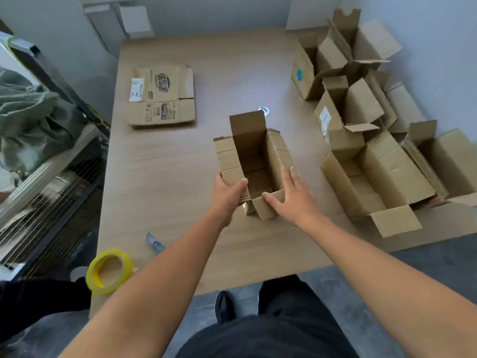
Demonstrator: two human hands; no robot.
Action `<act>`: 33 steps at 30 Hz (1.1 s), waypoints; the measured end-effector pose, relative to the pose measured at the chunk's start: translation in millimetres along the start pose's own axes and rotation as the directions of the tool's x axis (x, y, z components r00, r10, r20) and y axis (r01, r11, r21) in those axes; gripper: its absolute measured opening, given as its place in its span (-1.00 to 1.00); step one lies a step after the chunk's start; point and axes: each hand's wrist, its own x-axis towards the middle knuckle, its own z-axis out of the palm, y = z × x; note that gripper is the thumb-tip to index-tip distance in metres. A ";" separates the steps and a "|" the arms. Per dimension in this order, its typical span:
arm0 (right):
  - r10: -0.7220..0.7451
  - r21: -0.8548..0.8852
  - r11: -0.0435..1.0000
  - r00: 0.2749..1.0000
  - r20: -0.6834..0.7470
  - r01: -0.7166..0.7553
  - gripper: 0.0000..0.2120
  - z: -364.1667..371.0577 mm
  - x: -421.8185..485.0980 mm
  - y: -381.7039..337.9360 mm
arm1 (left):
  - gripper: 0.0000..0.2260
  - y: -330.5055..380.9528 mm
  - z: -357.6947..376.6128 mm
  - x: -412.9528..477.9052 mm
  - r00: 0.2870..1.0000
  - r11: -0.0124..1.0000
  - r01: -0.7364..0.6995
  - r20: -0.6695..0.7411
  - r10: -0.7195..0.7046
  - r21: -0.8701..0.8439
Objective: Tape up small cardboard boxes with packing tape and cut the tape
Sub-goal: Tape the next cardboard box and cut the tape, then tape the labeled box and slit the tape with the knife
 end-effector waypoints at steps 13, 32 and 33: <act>-0.192 -0.335 0.936 0.956 -0.223 0.110 -0.19 -140.9 293.3 66.6 | -0.74 146.1 169.1 259.0 0.996 0.989 -0.056 -0.057 0.064 0.139; -0.565 0.011 0.825 0.825 0.023 0.565 -0.35 -76.4 392.5 -161.2 | -0.35 194.6 -115.3 332.4 0.856 0.435 0.251 -0.409 0.318 0.865; -0.543 0.017 0.839 0.837 0.071 0.543 -0.33 -56.5 395.5 -183.8 | -0.30 193.8 -149.7 331.6 0.826 0.477 0.300 -0.475 0.304 0.826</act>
